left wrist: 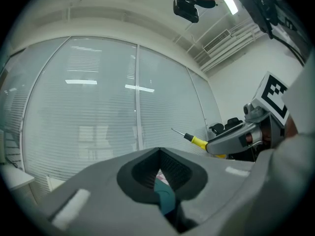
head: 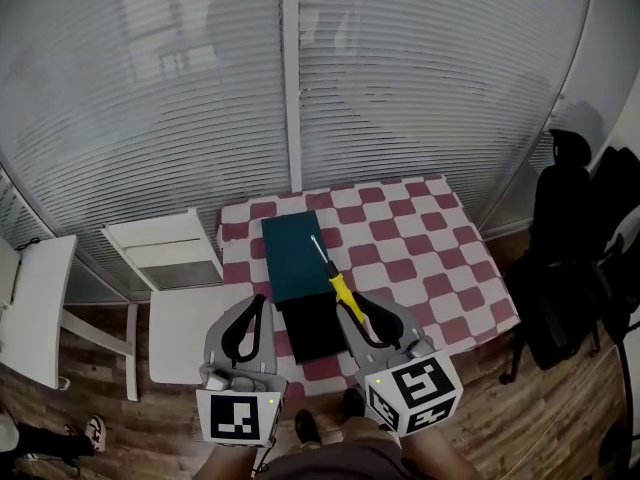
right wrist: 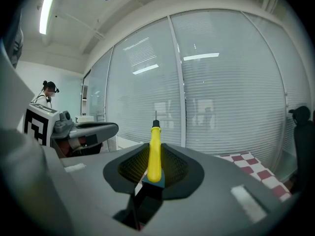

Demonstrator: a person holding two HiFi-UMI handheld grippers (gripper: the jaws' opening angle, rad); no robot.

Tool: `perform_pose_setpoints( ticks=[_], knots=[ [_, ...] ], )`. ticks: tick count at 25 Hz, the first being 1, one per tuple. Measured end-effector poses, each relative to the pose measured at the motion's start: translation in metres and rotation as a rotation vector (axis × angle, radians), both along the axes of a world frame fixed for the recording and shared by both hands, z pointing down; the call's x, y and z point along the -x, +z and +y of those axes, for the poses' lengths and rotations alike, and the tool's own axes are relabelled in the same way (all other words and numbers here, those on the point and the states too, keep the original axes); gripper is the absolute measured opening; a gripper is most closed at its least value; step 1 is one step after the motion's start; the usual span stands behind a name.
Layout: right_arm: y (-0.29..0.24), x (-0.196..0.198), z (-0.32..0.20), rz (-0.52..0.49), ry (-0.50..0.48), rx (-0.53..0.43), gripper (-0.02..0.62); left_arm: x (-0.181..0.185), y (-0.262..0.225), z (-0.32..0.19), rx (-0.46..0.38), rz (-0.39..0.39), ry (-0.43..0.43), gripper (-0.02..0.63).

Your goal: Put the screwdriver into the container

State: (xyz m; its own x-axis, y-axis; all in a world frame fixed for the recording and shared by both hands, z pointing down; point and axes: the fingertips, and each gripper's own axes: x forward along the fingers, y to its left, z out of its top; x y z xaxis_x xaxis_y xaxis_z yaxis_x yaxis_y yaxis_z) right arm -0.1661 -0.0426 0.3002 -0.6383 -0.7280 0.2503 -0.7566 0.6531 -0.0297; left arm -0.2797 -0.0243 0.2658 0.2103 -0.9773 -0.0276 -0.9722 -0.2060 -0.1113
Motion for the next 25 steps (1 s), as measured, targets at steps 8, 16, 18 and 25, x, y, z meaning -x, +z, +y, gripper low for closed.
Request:
perform_pose_setpoints(
  ticks=[8, 16, 18, 25],
  knots=[
    [0.025, 0.002, 0.007, 0.045, -0.008, 0.060, 0.098, 0.002, 0.001, -0.005, 0.004, 0.018, 0.008, 0.000],
    [0.071, 0.004, 0.016, 0.088, -0.025, 0.159, 0.098, 0.005, 0.022, -0.004, 0.061, 0.030, -0.002, 0.000],
    [0.086, 0.003, 0.020, 0.098, -0.025, 0.191, 0.098, 0.006, 0.029, -0.002, 0.082, 0.035, -0.007, 0.000],
    [0.127, 0.000, 0.028, 0.124, -0.031, 0.271, 0.098, 0.008, 0.053, 0.004, 0.135, 0.055, -0.020, 0.000]
  ],
)
